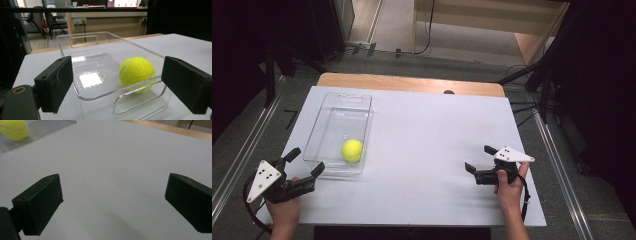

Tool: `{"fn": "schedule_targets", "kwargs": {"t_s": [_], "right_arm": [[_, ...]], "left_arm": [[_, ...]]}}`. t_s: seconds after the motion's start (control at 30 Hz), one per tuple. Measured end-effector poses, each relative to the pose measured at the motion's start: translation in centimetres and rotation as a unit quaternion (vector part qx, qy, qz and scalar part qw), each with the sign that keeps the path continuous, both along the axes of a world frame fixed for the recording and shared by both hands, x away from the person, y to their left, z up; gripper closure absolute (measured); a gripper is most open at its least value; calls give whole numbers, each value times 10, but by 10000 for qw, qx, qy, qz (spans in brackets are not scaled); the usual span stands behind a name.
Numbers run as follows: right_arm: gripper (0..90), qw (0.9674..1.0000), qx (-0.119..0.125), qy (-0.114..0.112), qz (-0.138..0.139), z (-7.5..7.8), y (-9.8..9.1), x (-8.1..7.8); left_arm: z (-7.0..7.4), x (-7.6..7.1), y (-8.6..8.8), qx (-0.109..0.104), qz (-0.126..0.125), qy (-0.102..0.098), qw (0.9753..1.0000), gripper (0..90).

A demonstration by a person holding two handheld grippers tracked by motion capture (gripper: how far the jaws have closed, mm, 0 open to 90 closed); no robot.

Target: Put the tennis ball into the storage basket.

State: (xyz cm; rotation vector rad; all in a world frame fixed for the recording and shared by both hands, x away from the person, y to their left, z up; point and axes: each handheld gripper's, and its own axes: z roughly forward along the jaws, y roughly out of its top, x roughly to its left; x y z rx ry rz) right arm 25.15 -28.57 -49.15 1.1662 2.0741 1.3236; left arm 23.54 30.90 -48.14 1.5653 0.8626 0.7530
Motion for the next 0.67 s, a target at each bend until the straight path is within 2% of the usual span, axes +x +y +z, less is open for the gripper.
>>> {"fn": "schedule_targets", "kwargs": {"t_s": [0.23,0.3,0.33,0.67], "right_arm": [[4,9994,174,-184,-214,-2,-10,-5],[4,9992,255,-143,-259,-2,-11,-8],[4,9992,239,-212,-244,-3,-13,-8],[4,9984,399,-288,-294,-2,-16,-12]], "left_arm": [[0,0,1,-20,-15,-4,10000,110],[0,0,1,-22,-12,-5,10000,111],[0,0,1,-21,-13,-4,10000,111],[0,0,1,-23,-4,10,10000,111]]}}
